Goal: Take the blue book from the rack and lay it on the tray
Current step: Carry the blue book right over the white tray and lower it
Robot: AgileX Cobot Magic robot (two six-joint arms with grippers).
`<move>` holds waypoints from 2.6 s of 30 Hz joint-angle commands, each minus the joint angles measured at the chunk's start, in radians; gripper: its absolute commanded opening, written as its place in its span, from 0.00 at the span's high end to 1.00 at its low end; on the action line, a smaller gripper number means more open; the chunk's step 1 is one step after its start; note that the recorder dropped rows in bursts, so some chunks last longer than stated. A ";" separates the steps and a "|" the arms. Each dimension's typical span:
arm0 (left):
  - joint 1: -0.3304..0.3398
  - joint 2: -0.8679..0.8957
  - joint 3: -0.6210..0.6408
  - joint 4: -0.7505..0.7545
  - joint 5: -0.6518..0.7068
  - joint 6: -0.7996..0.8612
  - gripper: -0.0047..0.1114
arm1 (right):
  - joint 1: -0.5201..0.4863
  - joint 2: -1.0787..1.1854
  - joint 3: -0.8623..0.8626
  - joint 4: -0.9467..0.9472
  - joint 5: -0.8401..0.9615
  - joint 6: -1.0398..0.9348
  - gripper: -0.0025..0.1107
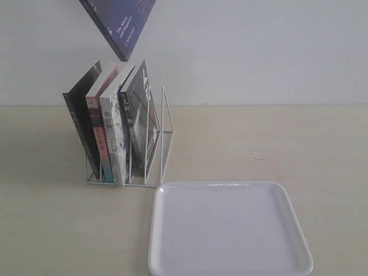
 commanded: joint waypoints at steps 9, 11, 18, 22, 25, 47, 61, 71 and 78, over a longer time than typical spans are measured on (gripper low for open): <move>-0.002 -0.094 0.201 -0.063 -0.124 0.027 0.92 | -0.006 -0.004 -0.001 -0.006 -0.011 -0.007 0.98; -0.002 -0.130 0.268 -0.088 -0.185 0.027 0.92 | -0.006 -0.004 -0.001 -0.006 -0.011 -0.007 0.98; -0.002 -0.258 0.516 -0.228 -0.392 0.115 0.92 | -0.006 -0.004 -0.001 -0.006 -0.011 -0.007 0.98; -0.002 -0.317 0.660 -0.228 -0.516 0.121 0.92 | -0.006 -0.004 -0.001 -0.006 -0.011 -0.007 0.98; -0.002 -0.355 0.740 -0.241 -0.579 0.134 0.92 | -0.006 -0.004 -0.001 -0.006 -0.011 -0.007 0.98; -0.004 -0.292 1.255 -1.677 -0.849 1.173 0.92 | -0.006 -0.004 -0.001 -0.006 -0.011 -0.007 0.98; -0.045 -0.153 1.310 -1.677 -0.793 1.117 0.92 | -0.006 -0.004 -0.001 -0.006 -0.011 -0.007 0.98; -0.192 0.013 1.250 -1.677 -0.927 1.049 0.92 | -0.006 -0.004 -0.001 -0.006 -0.011 -0.007 0.98; -0.199 0.128 1.136 -1.677 -0.930 0.874 0.92 | -0.006 -0.004 -0.001 -0.006 -0.011 -0.007 0.98</move>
